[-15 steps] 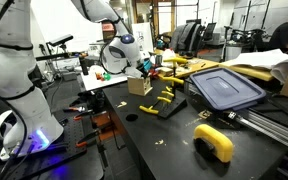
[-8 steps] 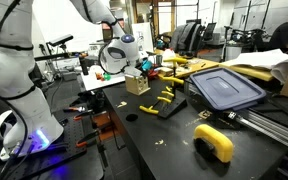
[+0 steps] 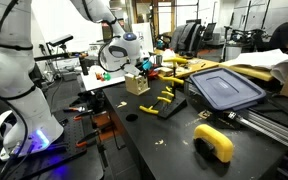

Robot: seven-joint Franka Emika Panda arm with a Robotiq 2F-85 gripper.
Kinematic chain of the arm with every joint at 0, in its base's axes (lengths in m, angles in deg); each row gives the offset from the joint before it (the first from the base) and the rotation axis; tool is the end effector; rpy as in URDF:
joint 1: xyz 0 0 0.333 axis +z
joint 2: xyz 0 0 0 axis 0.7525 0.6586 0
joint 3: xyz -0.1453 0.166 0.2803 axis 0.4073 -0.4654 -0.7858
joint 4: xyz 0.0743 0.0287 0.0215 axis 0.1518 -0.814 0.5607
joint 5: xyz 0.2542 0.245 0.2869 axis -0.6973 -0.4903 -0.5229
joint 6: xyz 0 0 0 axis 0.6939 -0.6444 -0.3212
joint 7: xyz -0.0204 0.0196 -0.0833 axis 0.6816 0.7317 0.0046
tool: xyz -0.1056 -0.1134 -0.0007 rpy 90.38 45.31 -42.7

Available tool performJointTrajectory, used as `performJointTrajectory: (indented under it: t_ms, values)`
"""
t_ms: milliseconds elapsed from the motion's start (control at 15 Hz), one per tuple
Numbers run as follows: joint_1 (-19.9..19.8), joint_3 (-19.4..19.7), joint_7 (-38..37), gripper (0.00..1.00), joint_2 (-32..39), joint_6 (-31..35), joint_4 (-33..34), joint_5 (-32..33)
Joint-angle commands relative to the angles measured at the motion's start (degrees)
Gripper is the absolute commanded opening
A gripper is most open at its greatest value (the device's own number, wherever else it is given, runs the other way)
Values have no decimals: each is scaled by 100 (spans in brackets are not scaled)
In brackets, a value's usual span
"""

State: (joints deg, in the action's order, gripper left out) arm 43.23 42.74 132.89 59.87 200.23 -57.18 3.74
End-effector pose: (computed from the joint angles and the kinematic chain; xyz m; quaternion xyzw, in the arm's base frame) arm 0.6150 0.1450 0.1785 -0.9334 -0.2210 -0.2244 0.1720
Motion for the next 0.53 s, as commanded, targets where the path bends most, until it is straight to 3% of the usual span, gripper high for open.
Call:
performJointTrajectory:
  t_ms: [0,467]
  values:
    - [67,72,-541,100,-444,-16,-293,-18]
    - [-32,-141,-297,100,-744,199,-568,-723]
